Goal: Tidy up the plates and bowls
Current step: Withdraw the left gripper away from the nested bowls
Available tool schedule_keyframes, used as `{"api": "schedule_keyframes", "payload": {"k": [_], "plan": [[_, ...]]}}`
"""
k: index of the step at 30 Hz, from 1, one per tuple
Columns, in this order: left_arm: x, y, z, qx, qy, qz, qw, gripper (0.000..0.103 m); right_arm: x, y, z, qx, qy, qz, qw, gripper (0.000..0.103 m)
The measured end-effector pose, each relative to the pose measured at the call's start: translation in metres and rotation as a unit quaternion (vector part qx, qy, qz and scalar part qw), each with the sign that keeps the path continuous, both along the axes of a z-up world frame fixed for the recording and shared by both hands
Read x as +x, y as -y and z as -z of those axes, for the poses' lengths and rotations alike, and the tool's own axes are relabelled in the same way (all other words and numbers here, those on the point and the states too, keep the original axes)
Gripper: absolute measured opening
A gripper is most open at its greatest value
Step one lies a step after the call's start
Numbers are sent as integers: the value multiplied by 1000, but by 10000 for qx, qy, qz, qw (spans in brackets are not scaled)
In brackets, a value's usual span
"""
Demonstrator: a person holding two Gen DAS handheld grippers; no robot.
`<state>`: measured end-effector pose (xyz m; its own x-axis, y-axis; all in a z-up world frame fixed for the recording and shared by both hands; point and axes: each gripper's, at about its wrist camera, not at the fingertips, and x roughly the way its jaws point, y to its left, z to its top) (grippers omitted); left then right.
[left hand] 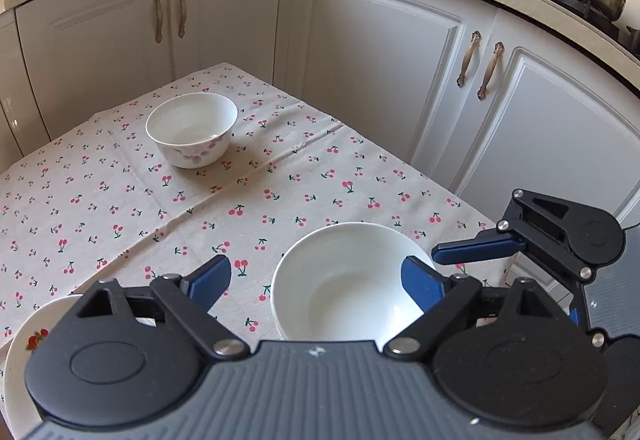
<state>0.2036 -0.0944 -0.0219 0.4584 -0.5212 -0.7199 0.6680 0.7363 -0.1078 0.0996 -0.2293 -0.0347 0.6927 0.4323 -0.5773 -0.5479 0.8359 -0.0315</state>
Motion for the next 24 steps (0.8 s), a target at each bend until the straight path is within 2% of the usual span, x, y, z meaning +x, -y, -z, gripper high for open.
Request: {"api": "schedule_keyframes", "payload": {"k": [8,14,19,24], "plan": [[-1,-9,-5,-80,78,-15,9999,95,1,-7,7,-91,-146,-89,9998,103],[8,-15,-8,-78,160,-5,9998,96,9,3,-8,-67,35,49,10000,103],[30,-18,-10,-80,202,-21,9998,98,41,27,-22,-71,86,465,9989,103],[63,-18,-5,-73,299,-246,9992,100,79,51,-30,-126,59,747,9971,103]]}}
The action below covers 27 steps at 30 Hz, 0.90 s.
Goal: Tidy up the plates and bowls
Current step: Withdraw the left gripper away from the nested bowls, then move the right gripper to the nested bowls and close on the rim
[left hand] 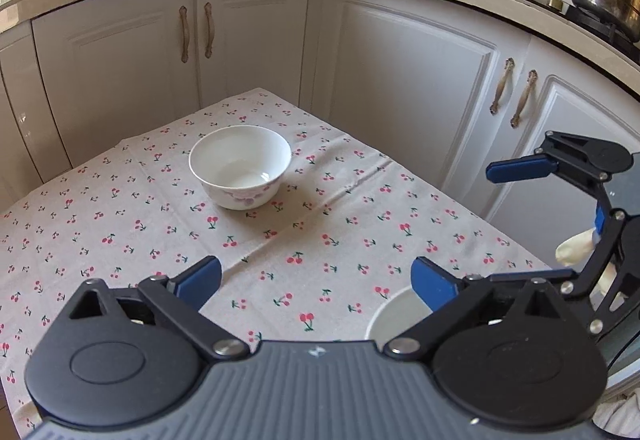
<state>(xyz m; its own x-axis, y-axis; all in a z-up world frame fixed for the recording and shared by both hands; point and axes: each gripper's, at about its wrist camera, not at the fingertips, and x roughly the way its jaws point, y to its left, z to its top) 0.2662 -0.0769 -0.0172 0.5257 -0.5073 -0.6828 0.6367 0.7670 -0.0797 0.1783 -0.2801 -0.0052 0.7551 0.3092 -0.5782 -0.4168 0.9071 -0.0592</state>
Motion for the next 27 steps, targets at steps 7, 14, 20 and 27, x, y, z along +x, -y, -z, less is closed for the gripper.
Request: {"api": "schedule_keyframes", "payload": {"k": [7,14,20,27], "plan": [[48,13,20,127,258,-480,9984,100,53,14,-3,-200,-47,-39,9998,103],[81,26,43,340,358,-642,9967,100,114,21,6,-168,-331,-244,9990,102],[96,35,54,404,351,-632,9966,99,159,16,15,-49,-591,-602,9964,97],[111,47,61,534,455,-566,9959,94,207,4,22,58,-867,-893,9922,92]]}}
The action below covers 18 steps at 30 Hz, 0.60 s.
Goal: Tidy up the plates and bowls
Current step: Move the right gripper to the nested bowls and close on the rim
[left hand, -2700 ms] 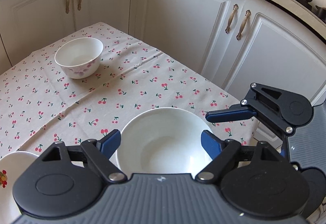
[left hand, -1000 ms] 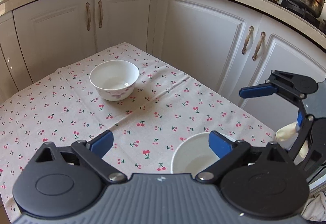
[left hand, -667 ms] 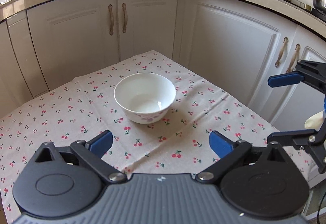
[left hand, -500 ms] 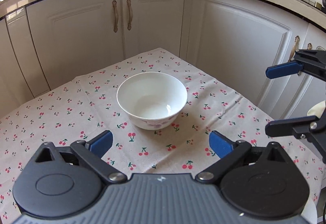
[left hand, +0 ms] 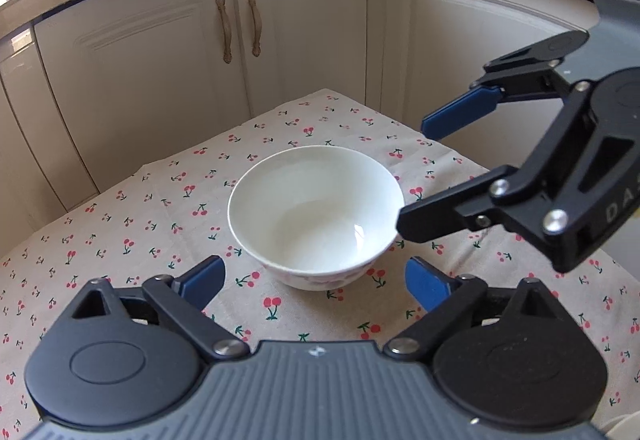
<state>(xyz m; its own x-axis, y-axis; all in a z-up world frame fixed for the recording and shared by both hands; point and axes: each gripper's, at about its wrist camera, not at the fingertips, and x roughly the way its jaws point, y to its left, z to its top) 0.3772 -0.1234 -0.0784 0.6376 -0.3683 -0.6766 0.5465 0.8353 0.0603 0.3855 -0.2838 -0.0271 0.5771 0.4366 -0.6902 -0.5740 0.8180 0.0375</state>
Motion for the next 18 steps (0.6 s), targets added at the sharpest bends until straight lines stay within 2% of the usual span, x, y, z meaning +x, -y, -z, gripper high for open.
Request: {"api": "schedule_keyframes", "payload": {"k": [2,8,13,18], "plan": [[3,1,2,-16,13,22,10000,89,11,-4,3,-47,-28,-26,10000,91],[10,1,5,-120,-5,75,9999,86,42,-13,14,-7,-265,-62,9996,84],[11,1,7,-106,-1,137,9999,84,57,-17,17,124,-463,-102,9988,76],[11,1,8,-125,18,173,9998,84,64,-21,20,24,-524,-100,9986,71]]}}
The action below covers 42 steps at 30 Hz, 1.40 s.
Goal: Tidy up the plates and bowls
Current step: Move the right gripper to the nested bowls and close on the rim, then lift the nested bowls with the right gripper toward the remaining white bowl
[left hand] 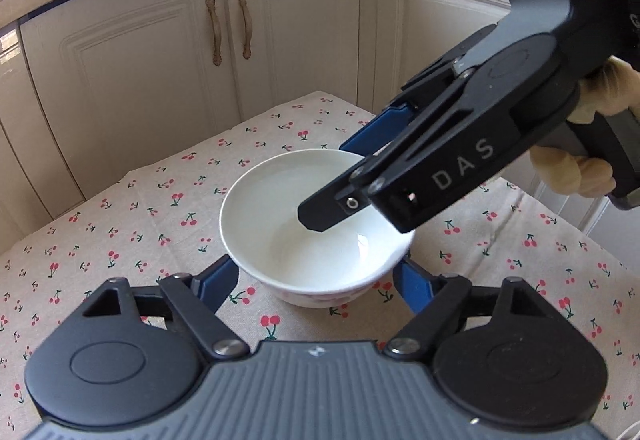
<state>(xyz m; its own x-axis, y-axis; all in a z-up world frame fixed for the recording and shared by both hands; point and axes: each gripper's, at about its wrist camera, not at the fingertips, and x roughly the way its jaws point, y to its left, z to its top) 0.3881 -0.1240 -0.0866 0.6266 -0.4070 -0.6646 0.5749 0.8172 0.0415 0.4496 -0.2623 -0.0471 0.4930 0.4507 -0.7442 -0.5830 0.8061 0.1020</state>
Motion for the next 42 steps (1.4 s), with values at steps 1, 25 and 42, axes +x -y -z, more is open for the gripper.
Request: {"api": "schedule_keyframes", "payload": {"k": [1,25,42], "plan": [[0,0,0,-5,1,8,10000,84,1,-1,1,-11,-18,-10,10000,71],[-11,-3,-7,-24,-188,54,9998,84,-4,-10,-7,-196,-262,84,9994,63],[-74,-10,-48,48,-243,207,9995,84,-79,-16,-41,-168,-154,138,9996,64]]}}
